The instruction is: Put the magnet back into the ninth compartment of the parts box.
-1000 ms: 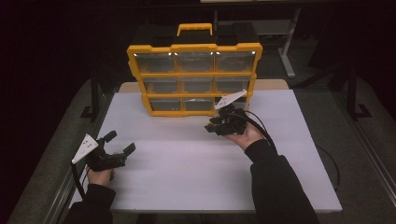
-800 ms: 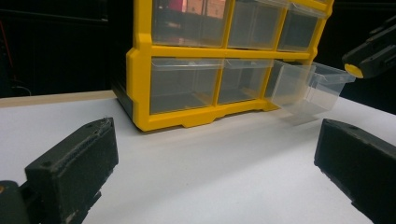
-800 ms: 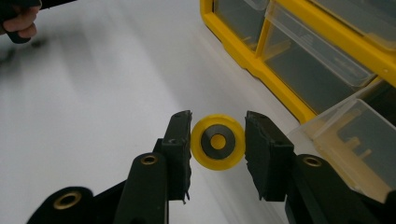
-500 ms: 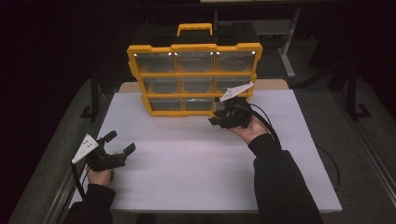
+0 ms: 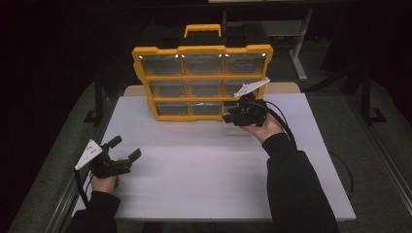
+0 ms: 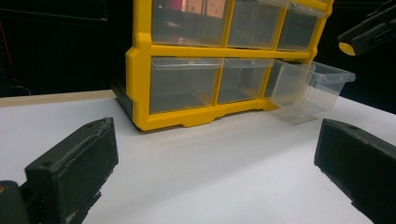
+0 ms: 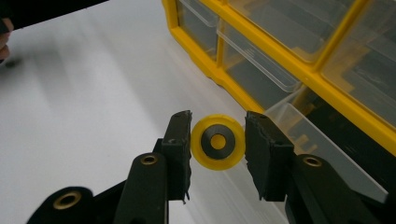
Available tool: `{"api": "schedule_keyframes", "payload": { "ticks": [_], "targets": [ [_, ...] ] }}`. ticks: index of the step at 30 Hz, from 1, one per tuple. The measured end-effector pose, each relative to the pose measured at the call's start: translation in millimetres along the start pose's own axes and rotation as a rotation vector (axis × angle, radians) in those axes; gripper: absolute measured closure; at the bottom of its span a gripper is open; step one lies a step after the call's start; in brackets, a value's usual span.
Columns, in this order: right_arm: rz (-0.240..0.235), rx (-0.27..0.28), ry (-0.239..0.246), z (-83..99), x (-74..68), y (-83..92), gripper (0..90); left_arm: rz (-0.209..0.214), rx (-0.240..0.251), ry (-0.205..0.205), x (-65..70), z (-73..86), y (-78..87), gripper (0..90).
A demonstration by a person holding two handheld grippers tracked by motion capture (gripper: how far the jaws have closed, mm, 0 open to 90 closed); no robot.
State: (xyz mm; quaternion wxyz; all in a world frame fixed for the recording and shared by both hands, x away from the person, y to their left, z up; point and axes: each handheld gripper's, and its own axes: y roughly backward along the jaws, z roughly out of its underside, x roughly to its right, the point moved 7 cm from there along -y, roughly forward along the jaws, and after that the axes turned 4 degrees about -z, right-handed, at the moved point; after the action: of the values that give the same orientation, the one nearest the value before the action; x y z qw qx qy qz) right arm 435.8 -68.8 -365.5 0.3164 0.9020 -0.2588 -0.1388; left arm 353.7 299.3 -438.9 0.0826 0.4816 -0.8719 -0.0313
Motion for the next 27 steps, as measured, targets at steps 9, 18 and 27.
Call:
{"api": "schedule_keyframes", "payload": {
  "ticks": [9, 18, 27],
  "targets": [
    [0.031, 0.010, -0.036, 0.7, 16.7, 6.1, 61.0, 0.001, 0.000, 0.000, -0.2, 0.0, 0.0, 0.0],
    [0.057, 0.008, -0.058, 3.9, 29.8, 5.7, 61.0, 0.000, -0.001, -0.001, -0.3, 0.1, 0.0, 0.0],
    [0.069, 0.006, -0.103, 7.1, 40.2, -0.3, 61.0, 0.005, 0.002, 0.002, 0.0, 0.0, -0.2, 0.0]
  ]
}}
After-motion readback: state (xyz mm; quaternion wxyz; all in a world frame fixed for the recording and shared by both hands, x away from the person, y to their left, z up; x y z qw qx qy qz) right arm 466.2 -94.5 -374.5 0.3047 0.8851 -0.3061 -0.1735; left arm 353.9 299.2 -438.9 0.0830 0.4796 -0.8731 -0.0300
